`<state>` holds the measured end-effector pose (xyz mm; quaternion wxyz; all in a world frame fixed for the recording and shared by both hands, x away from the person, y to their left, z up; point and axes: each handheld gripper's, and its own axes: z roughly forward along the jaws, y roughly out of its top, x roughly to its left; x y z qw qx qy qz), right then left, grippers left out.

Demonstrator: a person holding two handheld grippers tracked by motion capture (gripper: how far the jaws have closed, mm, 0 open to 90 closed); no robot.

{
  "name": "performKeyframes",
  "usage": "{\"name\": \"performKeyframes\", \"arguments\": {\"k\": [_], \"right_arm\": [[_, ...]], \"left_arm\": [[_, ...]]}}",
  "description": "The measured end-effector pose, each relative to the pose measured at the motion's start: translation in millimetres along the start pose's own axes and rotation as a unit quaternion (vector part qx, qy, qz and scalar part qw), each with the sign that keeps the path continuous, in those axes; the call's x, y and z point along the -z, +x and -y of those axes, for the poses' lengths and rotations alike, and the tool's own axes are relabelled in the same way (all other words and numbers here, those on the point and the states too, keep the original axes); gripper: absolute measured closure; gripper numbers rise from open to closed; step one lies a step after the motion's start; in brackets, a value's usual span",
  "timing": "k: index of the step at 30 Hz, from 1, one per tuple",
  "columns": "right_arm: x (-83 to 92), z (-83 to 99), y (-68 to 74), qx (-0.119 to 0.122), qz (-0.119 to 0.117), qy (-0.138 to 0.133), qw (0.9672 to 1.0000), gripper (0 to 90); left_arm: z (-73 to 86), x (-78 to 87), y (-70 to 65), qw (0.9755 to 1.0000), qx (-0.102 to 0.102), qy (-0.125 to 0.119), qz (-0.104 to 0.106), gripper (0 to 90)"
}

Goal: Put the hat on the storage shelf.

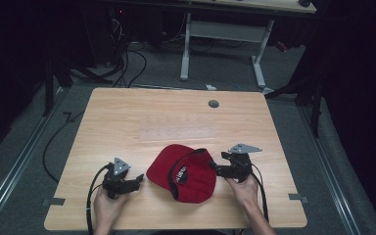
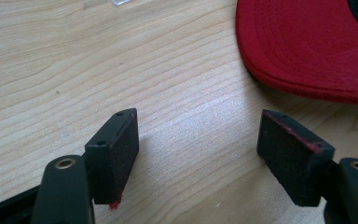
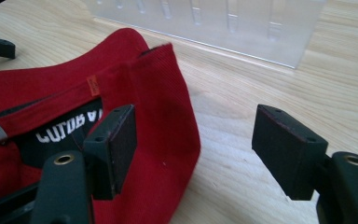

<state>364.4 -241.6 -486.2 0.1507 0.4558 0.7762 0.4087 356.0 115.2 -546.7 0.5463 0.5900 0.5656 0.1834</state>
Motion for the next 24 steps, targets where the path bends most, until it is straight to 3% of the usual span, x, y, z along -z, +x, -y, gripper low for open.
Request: {"name": "performKeyframes", "arguments": {"k": [5, 11, 24], "right_arm": [[-7.9, -6.6, 0.8, -0.005, -0.02, 0.001, 0.9998, 29.3], [-18.6, -14.6, 6.0, 0.014, -0.031, 0.005, 0.9994, 29.1], [-44.7, -25.9, 13.2, 0.027, -0.044, 0.029, 0.9983, 32.9]], "left_arm": [[0.1, -0.1, -0.1, 1.0, -0.001, 0.0, -0.001, 29.9], [0.1, -0.1, -0.1, 1.0, -0.001, 0.0, 0.0, 29.9], [0.0, 0.0, 0.0, 1.0, 0.0, 0.0, 0.0, 29.8]]}}
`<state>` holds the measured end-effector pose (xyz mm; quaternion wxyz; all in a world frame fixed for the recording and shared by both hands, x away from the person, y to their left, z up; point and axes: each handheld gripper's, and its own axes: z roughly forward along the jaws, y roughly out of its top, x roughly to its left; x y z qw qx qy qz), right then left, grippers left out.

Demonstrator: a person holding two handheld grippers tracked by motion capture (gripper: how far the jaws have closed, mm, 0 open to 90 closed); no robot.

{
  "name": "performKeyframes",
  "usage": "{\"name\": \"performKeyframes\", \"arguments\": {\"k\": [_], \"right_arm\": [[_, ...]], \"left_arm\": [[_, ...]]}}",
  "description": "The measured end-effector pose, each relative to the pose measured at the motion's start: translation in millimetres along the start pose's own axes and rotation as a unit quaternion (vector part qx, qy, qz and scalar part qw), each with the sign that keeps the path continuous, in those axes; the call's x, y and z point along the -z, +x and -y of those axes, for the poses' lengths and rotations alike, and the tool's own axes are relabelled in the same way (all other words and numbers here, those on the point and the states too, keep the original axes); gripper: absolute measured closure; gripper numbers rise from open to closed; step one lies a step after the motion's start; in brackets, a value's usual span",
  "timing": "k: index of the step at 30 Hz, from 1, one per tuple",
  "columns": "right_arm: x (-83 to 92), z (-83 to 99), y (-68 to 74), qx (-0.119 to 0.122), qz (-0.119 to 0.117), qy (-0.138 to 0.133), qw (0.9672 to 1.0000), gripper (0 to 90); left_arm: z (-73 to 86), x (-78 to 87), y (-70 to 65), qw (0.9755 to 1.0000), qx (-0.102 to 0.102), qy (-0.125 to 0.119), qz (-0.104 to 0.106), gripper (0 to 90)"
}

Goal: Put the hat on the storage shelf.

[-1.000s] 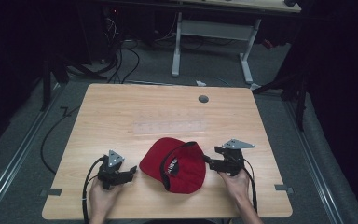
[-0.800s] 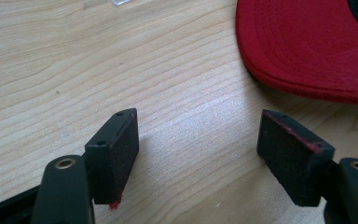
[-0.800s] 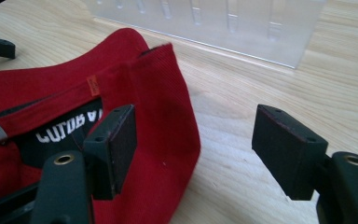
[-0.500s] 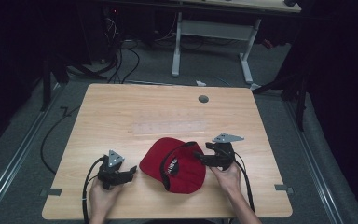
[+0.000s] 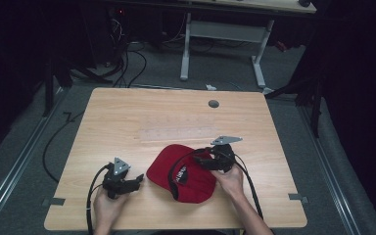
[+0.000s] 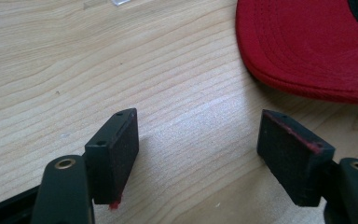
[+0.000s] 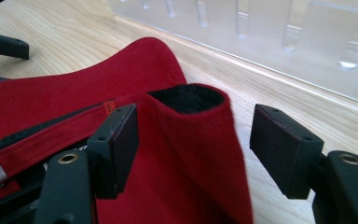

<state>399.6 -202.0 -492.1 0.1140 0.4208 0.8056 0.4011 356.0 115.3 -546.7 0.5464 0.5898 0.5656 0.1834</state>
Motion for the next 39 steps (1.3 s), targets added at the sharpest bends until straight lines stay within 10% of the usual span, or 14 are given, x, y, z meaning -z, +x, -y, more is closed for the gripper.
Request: {"name": "performKeyframes", "arguments": {"k": [17, 26, 39], "right_arm": [[-34.2, -2.9, -6.0, -0.024, -0.063, 0.022, 0.9975, 46.4], [-31.1, -1.4, -8.0, -0.01, -0.081, 0.021, 0.9964, 71.5], [-20.2, -4.6, -0.5, 0.017, -0.097, 0.012, 0.9951, 80.1]], "left_arm": [[-1.0, -0.3, 0.9, 1.0, 0.005, 0.0, 0.002, 29.2], [0.5, -1.1, -0.7, 1.0, -0.003, 0.003, 0.002, 26.5], [0.6, -1.8, -0.7, 1.0, -0.004, 0.004, -0.002, 24.3]]}}
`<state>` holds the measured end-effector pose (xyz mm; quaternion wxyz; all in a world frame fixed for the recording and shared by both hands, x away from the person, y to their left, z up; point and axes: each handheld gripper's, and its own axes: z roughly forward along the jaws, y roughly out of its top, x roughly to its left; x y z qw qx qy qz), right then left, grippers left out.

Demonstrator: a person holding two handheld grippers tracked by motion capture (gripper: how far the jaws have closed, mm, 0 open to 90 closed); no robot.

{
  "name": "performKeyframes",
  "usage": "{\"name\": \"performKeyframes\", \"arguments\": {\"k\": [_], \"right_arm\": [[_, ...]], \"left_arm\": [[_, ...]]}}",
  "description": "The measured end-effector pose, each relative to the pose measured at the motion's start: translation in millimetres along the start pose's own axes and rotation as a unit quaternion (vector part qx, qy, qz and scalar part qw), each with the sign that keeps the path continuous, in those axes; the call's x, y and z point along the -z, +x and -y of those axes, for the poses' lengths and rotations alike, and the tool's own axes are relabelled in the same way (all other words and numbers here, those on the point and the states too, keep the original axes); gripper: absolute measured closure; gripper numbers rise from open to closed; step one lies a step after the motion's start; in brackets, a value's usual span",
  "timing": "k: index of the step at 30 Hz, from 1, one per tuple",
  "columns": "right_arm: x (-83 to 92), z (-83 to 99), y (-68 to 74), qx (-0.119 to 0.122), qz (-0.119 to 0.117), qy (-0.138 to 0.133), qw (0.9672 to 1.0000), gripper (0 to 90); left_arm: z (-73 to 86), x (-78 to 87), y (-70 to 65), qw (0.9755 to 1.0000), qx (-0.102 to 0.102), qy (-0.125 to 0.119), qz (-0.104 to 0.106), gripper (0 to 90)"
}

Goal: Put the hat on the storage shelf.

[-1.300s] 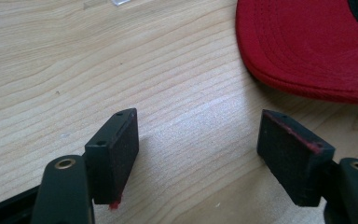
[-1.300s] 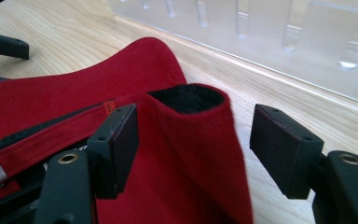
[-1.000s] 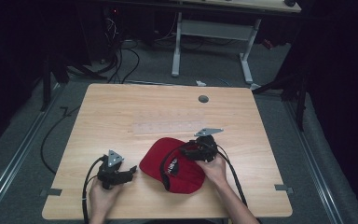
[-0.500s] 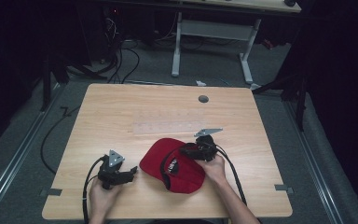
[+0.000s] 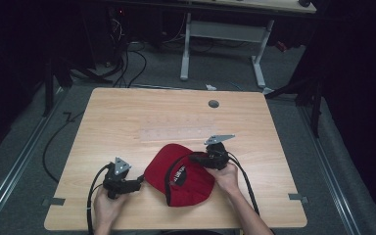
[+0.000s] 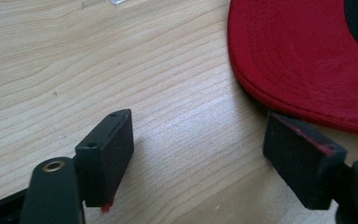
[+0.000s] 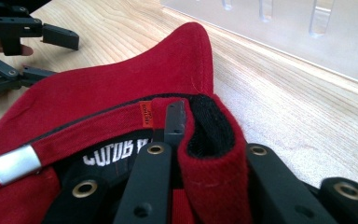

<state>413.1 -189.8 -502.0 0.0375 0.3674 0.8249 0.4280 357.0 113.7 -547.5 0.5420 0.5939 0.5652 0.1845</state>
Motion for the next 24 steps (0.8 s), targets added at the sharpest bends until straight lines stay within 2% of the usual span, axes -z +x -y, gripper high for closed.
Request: {"name": "performKeyframes", "arguments": {"k": [4, 10, 12, 15, 24], "right_arm": [[7.0, -1.4, 5.5, 0.001, 0.002, -0.002, 1.0, 81.0], [14.7, -3.7, 10.4, 0.002, 0.001, -0.015, 0.9999, 81.2], [17.6, -4.1, 13.1, 0.01, 0.009, -0.017, 0.9998, 81.3], [23.9, -7.4, 13.7, 0.002, 0.009, -0.032, 0.9995, 81.6], [36.0, -12.2, 15.7, -0.009, 0.024, -0.031, 0.9992, 81.6]], "left_arm": [[-0.2, -0.6, 0.8, 1.0, 0.002, 0.001, -0.007, 20.0], [-0.3, -0.9, 0.8, 1.0, 0.003, 0.0, -0.009, 19.8], [-0.3, -0.6, 1.1, 0.9999, 0.003, -0.001, -0.012, 19.8], [-0.4, -0.6, 1.2, 0.9999, 0.003, 0.0, -0.012, 19.8], [-1.3, -2.5, 1.1, 0.9999, 0.007, -0.002, -0.014, 20.2]]}}
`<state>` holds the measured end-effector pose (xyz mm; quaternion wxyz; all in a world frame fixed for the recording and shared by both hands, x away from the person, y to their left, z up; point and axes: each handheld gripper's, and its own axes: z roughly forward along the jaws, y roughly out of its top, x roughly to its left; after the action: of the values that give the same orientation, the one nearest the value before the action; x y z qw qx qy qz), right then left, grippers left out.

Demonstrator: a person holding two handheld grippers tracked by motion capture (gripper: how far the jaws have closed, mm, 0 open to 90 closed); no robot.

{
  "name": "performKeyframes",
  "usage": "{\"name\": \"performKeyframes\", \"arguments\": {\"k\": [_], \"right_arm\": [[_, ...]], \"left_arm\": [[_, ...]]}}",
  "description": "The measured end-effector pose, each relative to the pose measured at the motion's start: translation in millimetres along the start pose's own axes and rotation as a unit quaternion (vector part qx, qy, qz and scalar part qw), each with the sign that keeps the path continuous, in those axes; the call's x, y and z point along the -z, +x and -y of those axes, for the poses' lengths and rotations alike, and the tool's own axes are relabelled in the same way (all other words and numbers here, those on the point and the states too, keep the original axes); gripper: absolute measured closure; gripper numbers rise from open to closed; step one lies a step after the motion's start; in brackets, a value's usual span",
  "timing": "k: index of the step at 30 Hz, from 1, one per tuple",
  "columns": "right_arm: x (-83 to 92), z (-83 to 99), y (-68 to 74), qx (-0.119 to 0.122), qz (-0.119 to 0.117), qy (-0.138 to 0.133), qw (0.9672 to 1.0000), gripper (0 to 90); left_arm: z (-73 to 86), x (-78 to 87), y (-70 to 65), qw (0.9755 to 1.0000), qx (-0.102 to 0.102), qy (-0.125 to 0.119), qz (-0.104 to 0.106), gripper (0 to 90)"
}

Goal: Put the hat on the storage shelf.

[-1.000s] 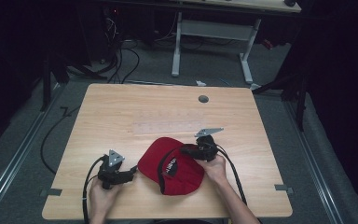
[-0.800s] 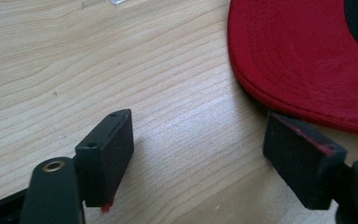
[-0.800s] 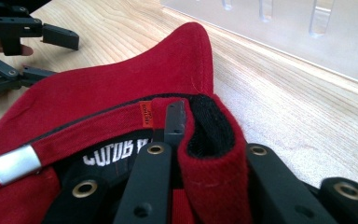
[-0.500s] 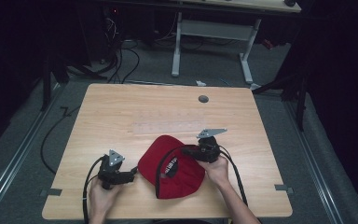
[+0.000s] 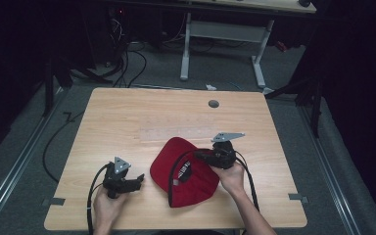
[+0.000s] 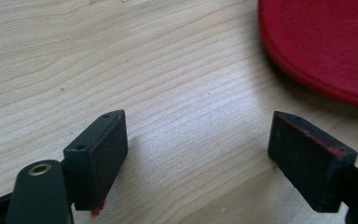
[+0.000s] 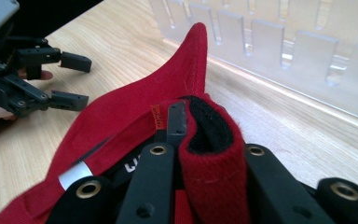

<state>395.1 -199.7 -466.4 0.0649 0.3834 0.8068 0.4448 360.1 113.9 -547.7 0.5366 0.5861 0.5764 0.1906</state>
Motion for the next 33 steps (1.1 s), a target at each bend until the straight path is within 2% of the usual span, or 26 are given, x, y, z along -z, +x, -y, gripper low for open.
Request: {"name": "performKeyframes", "arguments": {"k": [2, 4, 5, 8, 14, 15, 17, 20, 24, 29, 33], "right_arm": [[10.5, -2.2, 0.9, 0.003, 0.007, -0.008, 0.9999, 81.6], [13.3, -2.7, 1.0, 0.001, 0.009, -0.009, 0.9999, 81.6], [21.1, -3.7, -0.3, -0.002, 0.018, -0.013, 0.9998, 81.6], [27.5, -4.0, -1.3, -0.003, 0.025, -0.019, 0.9995, 81.5], [41.7, -6.3, -2.8, -0.014, 0.031, -0.032, 0.9989, 81.6], [45.7, -7.8, -3.5, -0.018, 0.031, -0.037, 0.9986, 81.6], [47.0, -8.6, -3.8, -0.019, 0.032, -0.038, 0.9986, 81.6], [53.4, -14.5, -3.8, -0.021, 0.039, -0.045, 0.998, 81.5], [54.4, -17.9, -4.7, -0.026, 0.037, -0.051, 0.9977, 81.5], [50.2, -24.9, -4.7, -0.031, 0.042, -0.05, 0.9974, 81.5], [47.5, -29.3, -3.2, -0.033, 0.04, -0.05, 0.9974, 81.4]], "left_arm": [[0.0, 0.0, 0.0, 1.0, 0.0, 0.0, 0.0, 20.2], [0.0, 0.0, 0.0, 1.0, 0.0, 0.0, 0.0, 20.1], [0.0, -0.1, 0.0, 1.0, 0.0, 0.0, 0.0, 20.0], [0.3, 0.1, -0.2, 1.0, -0.003, 0.001, 0.001, 19.5], [2.2, 4.8, -2.1, 0.9998, -0.008, 0.007, 0.015, 20.8], [3.0, 6.7, -3.6, 0.9996, -0.017, 0.009, 0.021, 21.1], [3.2, 7.9, -5.1, 0.9994, -0.019, 0.008, 0.027, 21.1], [2.7, 11.0, -12.8, 0.9985, -0.024, 0.01, 0.049, 20.4], [0.2, 10.6, -28.8, 0.9963, -0.046, 0.004, 0.073, 20.5], [1.3, 3.7, -49.0, 0.9934, -0.082, 0.001, 0.08, 21.9], [0.1, 2.5, -62.9, 0.9912, -0.095, -0.003, 0.092, 21.7]]}}
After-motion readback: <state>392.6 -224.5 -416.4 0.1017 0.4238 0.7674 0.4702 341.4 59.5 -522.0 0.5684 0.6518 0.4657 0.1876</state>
